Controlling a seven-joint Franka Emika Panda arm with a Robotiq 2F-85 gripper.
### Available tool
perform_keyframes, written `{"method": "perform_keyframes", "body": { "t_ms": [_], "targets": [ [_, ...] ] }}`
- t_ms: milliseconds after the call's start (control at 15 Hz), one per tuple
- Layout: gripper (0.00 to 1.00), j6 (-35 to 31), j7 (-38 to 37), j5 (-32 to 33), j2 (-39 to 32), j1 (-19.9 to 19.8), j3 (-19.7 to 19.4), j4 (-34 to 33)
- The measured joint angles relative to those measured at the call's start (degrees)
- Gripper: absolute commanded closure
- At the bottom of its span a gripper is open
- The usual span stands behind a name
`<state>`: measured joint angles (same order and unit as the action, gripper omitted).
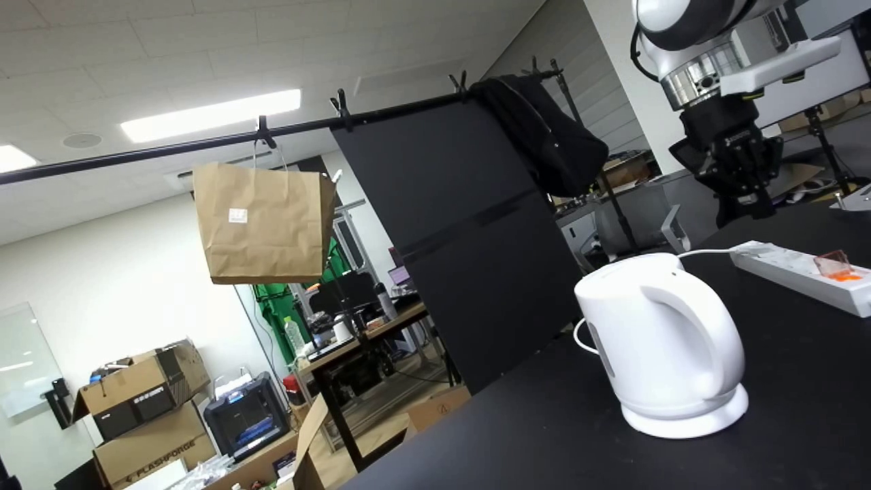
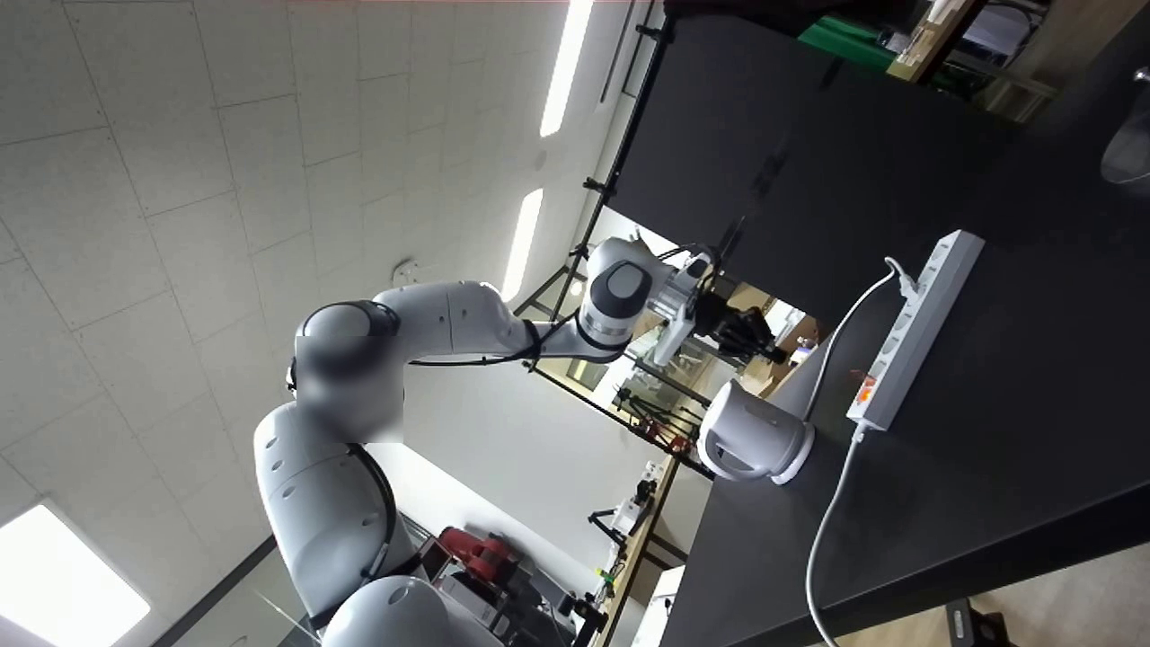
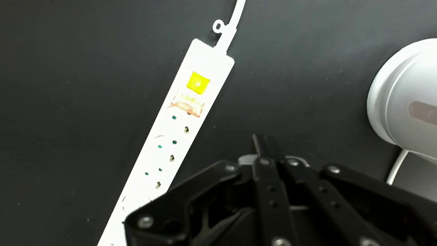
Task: Turn on the electric kettle, turn off the extension cable then turn it back on
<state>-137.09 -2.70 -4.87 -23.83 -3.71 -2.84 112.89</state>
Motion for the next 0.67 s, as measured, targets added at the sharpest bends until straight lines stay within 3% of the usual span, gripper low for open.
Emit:
{"method": "perform_keyframes", "body": {
  "t_ms": [333,667],
  "targets": [
    [0.99,-5.38,4.08,-8.55,-1.09,-3.46,0.76,3.41],
    [0.99,-5.24,4.7,-8.77,-2.02,-4.11,0.87,4.22]
  ]
}}
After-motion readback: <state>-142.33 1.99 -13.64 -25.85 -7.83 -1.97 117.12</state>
